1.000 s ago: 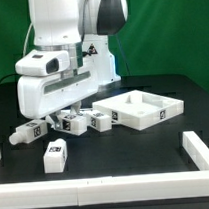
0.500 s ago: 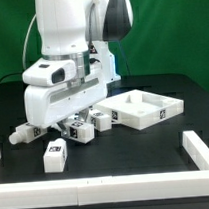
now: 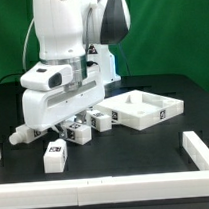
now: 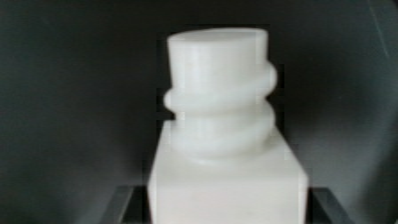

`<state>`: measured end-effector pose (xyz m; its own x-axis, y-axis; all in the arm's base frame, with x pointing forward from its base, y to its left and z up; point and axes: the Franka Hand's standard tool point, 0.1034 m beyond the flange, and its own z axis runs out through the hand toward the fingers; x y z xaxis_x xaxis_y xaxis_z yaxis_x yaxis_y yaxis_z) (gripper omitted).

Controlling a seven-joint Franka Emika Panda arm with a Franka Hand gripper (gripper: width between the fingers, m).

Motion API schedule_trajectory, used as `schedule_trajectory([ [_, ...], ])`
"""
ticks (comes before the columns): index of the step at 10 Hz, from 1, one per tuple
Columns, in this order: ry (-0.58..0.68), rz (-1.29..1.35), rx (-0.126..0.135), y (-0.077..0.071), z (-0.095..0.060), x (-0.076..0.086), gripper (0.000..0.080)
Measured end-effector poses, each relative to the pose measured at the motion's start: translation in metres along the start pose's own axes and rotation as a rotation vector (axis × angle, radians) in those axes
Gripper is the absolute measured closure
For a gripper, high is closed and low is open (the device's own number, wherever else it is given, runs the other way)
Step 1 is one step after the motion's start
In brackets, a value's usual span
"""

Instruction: Assemble one leg

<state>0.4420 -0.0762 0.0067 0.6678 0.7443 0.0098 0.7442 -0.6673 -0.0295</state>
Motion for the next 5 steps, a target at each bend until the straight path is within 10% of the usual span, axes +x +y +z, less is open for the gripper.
schedule_trajectory([
  [2,0.0,-0.001,0.0,0.0,0.0,0.0,0.0517],
  [5,-0.006,0.013,0.004,-0.003,-0.019,0.01,0.022],
])
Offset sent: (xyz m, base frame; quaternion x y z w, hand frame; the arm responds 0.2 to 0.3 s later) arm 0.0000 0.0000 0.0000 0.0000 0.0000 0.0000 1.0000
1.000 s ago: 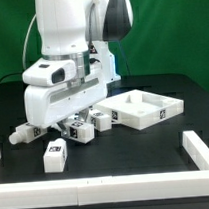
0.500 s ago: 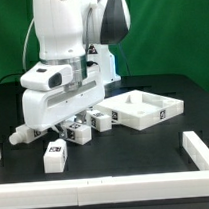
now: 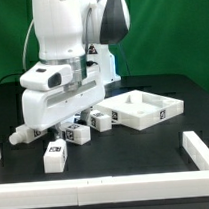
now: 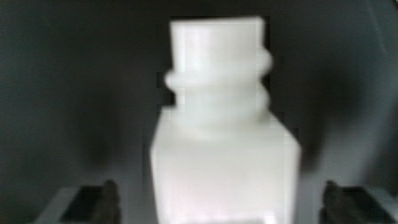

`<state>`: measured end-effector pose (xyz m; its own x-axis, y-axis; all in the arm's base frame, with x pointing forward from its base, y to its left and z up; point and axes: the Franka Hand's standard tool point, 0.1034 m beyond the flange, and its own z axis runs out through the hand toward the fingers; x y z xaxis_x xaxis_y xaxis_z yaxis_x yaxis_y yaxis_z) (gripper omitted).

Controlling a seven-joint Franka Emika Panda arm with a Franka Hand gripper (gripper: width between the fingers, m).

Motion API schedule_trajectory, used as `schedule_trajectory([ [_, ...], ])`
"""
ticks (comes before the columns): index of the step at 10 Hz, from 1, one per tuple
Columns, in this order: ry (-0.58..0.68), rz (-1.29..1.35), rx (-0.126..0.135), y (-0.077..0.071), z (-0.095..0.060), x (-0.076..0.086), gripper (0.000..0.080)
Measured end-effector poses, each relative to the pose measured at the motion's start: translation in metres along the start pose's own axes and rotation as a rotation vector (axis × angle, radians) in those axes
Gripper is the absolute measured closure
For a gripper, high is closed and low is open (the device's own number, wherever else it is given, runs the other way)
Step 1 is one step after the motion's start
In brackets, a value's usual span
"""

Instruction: Assemble one leg

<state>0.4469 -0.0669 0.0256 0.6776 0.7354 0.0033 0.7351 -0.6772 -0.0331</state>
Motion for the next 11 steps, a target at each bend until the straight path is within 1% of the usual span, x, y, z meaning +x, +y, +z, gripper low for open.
schedule_trajectory([
  [1,0.004,-0.001,-0.013,-0.001,-0.021,0.009,0.0171],
  [2,0.011,0.006,-0.023,-0.01,-0.031,0.016,0.0171],
  [3,0.02,0.021,-0.033,-0.028,-0.041,0.025,0.0154],
  [4,0.024,0.033,-0.034,-0.05,-0.045,0.033,0.0151],
  [5,0.03,0.053,-0.035,-0.068,-0.042,0.041,0.0151],
  [6,0.03,0.048,-0.032,-0.08,-0.039,0.046,0.015],
  [7,0.029,0.04,-0.032,-0.077,-0.04,0.045,0.015],
  [9,0.028,0.04,-0.031,-0.077,-0.039,0.044,0.015],
  [10,0.031,0.067,-0.033,-0.08,-0.039,0.045,0.015],
  [11,0.053,0.08,-0.05,-0.091,-0.036,0.044,0.015],
])
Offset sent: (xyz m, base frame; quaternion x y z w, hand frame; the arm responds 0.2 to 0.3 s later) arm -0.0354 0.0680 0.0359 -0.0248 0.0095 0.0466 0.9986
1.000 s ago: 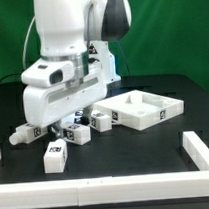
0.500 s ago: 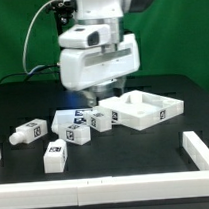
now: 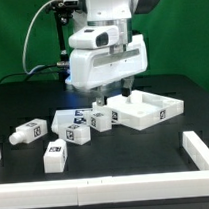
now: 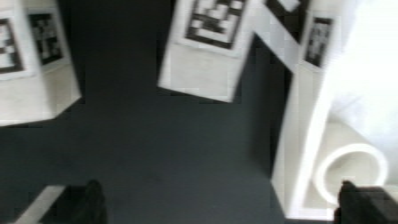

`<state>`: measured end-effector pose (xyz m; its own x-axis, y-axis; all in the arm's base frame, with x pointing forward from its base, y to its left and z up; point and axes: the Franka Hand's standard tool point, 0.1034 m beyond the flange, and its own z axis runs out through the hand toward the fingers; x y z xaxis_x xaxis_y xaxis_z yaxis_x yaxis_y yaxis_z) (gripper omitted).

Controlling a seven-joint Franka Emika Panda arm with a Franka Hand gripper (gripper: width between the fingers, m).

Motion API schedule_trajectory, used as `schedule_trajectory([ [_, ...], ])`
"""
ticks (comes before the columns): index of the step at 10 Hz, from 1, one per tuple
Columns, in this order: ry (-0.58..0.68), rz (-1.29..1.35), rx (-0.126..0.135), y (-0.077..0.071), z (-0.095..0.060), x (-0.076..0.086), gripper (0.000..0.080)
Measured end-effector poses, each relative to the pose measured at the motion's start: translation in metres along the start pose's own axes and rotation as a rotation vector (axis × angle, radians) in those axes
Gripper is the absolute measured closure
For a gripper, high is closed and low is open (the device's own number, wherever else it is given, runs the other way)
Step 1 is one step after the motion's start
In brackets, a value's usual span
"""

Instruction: Assemble one leg

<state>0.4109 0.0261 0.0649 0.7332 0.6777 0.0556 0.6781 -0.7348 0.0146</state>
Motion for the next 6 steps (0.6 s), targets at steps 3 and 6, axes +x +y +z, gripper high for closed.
schedule_trajectory([
  [3,0.025,-0.019,-0.003,-0.035,0.025,-0.017,0.015],
  [6,0.055,-0.018,-0.01,-0.043,0.039,-0.007,0.015],
])
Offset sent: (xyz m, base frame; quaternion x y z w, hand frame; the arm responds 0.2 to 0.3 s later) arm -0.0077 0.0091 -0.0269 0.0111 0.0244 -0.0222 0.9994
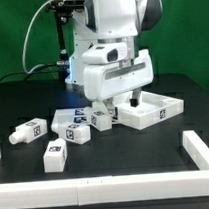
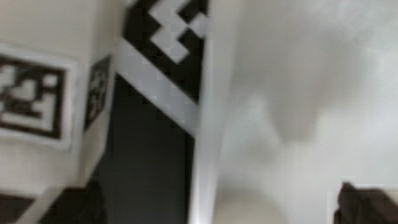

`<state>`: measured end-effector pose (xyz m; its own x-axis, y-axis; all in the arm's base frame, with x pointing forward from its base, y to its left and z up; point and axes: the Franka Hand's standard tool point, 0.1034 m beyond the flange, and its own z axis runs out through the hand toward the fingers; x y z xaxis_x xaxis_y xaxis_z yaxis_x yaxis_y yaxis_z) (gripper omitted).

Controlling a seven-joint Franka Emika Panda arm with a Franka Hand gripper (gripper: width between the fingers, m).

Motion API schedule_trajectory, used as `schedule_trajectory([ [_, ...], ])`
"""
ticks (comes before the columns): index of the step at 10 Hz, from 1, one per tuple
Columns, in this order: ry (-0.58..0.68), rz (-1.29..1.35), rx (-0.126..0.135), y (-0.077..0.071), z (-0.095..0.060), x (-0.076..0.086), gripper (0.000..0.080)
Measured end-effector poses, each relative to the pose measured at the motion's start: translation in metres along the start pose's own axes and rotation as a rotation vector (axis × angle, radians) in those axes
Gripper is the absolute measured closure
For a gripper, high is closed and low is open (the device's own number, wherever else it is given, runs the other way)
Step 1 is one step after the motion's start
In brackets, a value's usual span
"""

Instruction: Assemble one leg

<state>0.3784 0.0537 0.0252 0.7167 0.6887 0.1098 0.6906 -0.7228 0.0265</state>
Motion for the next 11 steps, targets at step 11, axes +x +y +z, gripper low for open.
schedule_trajectory([
  [11,0.014,-0.002,0.0,-0.003,0.013,0.003,0.0419],
])
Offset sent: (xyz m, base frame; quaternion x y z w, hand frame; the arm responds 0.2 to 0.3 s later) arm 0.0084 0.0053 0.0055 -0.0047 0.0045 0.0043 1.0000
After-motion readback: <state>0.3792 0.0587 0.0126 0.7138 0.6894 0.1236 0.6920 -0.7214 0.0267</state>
